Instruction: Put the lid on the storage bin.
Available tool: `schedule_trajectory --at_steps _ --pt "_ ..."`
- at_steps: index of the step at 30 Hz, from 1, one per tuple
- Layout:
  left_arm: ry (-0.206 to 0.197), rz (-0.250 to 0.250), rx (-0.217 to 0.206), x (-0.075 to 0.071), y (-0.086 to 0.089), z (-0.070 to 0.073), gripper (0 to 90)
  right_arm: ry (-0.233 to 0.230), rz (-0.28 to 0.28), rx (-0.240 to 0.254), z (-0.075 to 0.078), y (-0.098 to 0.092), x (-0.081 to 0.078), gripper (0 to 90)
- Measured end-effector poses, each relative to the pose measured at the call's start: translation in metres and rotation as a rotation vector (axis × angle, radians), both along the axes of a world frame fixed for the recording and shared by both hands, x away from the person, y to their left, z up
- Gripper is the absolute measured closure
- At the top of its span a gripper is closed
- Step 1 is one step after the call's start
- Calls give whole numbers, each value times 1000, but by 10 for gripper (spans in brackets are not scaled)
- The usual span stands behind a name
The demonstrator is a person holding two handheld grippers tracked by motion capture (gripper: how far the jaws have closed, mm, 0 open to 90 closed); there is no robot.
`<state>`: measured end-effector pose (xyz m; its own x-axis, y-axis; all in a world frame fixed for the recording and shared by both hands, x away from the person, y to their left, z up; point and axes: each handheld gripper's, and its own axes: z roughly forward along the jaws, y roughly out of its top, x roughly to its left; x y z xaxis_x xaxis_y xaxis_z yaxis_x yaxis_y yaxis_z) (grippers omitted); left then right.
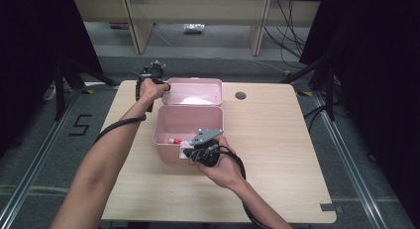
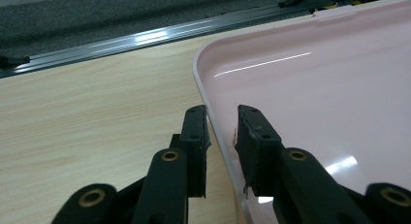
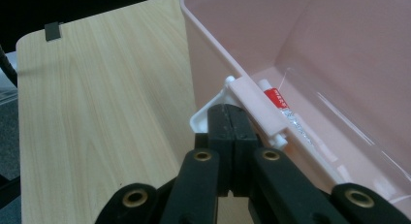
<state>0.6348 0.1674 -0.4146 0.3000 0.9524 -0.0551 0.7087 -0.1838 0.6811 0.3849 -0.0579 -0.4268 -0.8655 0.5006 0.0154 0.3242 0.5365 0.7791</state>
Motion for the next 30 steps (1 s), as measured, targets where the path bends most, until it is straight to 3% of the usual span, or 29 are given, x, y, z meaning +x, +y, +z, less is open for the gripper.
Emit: schedule_trajectory --at_steps 17,23,30 --pt "27 19 7 2 -1 0 797 7 -5 3 0 0 0 900" --pt "35 50 -5 0 -3 3 819 -2 3 -1 0 1 0 900" --pt "7 55 -14 -2 -7 7 834 7 0 -4 0 2 -1 900"
